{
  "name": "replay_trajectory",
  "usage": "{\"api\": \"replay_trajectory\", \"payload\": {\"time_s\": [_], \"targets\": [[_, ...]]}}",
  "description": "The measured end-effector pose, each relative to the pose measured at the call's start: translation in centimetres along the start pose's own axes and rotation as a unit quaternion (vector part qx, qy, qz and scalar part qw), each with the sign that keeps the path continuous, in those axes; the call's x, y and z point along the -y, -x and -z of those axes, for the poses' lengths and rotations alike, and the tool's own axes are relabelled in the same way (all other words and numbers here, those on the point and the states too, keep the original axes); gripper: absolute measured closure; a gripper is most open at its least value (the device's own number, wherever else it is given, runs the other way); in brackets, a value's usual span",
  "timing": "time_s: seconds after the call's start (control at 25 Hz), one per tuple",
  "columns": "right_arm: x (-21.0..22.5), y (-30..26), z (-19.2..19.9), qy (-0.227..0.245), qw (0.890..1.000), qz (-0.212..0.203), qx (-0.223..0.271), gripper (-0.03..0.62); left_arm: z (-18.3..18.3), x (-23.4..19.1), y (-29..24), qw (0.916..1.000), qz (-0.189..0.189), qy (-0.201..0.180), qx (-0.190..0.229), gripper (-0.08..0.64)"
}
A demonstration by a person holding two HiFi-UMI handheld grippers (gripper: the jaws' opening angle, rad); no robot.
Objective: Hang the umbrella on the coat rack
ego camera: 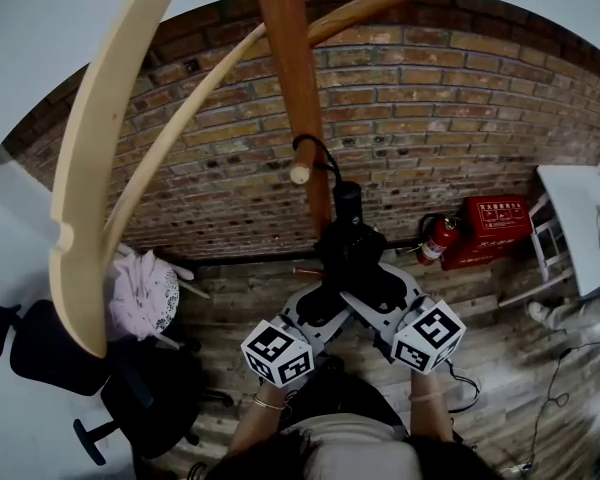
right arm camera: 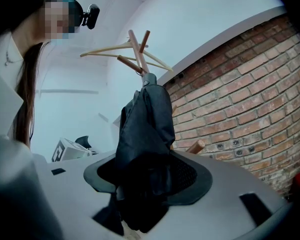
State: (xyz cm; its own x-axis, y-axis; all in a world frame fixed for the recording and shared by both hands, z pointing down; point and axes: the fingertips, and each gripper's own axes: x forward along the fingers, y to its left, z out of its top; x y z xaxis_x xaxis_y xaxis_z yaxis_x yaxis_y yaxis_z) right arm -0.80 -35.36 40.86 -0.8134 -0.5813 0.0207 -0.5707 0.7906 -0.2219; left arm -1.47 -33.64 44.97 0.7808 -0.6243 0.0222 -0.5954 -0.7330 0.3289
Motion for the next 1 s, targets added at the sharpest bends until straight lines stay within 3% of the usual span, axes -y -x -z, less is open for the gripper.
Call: {"api": "replay_trajectory", "payload": {"time_s": [0.56, 1.0], "targets": [[-0.5, -1.3, 2.5, 0.053, 0.999, -0.009, -0.002, 0.322, 2.3, -1.9, 0.6, 0.9992, -0.021, -0.023, -0.024, 0.322], [-0.4, -2.3, 2.8, 0.06, 0.998, 0.002, 0.001, 0.321, 2.3, -3.1, 0.9, 0.9976, -0.036, -0.043, -0.039, 0.31]]}}
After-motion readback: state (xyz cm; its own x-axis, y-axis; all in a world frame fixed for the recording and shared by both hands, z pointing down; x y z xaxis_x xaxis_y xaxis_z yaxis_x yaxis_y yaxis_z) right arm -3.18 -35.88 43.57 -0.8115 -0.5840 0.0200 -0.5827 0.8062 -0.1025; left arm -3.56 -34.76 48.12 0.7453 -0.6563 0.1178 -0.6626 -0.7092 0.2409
